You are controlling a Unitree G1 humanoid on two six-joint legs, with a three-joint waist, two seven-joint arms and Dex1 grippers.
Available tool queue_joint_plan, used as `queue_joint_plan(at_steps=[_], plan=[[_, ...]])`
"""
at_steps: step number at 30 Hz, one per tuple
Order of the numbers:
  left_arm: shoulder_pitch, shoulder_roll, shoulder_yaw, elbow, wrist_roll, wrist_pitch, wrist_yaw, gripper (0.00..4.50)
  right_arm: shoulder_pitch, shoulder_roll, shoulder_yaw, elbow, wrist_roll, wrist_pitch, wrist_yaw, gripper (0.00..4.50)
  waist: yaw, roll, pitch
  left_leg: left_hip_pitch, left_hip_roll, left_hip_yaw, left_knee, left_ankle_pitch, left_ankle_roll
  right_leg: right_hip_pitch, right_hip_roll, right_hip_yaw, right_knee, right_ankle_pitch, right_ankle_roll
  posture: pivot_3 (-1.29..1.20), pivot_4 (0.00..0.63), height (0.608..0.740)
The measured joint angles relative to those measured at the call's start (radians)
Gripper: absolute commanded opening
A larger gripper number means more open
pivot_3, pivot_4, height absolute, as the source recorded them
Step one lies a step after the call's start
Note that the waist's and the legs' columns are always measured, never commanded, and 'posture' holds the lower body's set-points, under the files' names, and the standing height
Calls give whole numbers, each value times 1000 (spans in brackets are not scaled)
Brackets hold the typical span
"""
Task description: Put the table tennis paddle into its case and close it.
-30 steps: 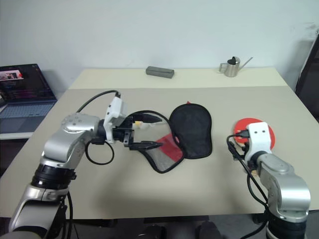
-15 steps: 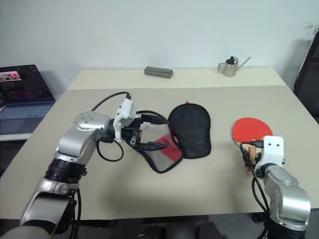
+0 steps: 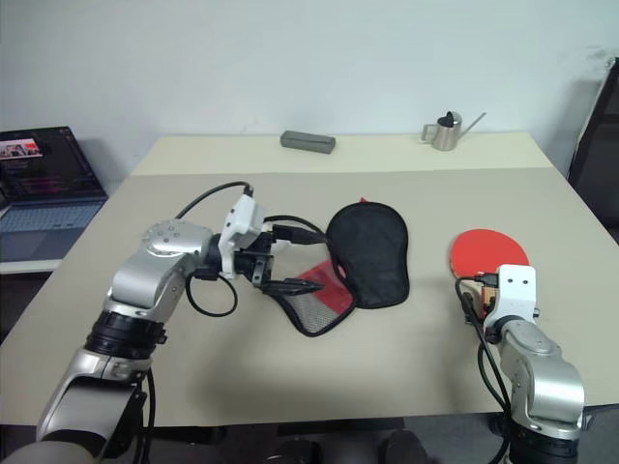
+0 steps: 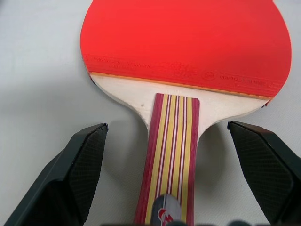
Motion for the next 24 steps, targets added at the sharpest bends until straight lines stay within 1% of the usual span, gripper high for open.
queue_joint_plan(at_steps=[2, 6, 13, 19, 24], plan=[[3, 1, 0, 0, 0, 0, 0, 4500, 0, 0, 5, 11, -3, -9, -2, 4475, 0, 0, 0, 4, 0, 0, 0, 0, 0, 5, 0, 0, -1, 0, 0, 0, 150, 740], [3, 4, 0, -1, 0, 0, 0, 4500, -5, -6, 5, 19, 1, 11, 3, 4475, 3, -1, -1, 9, 0, -1, -1, 0, 0, 8, 0, -1, -1, 0, 0, 0, 150, 740], [3, 6, 0, -1, 0, 0, 1, 4500, -34, -17, -5, 4, 27, 108, 13, 4475, 3, -1, -1, 9, 0, -1, -1, 0, 0, 8, 0, 0, -1, 0, 0, 0, 150, 740], [3, 6, 0, -1, 0, 0, 3, 4500, -46, -30, -5, 16, 28, 121, 19, 4475, 3, -1, -1, 9, 0, 0, -1, 0, 0, 8, 0, 0, -1, 0, 0, 0, 150, 740], [3, 5, 0, -1, 0, 0, 4, 4500, -33, -19, -5, -10, 26, 139, 6, 4475, 4, -1, -1, 9, 0, -1, -2, 0, 0, 8, 0, -1, -1, 0, 0, 0, 150, 740]])
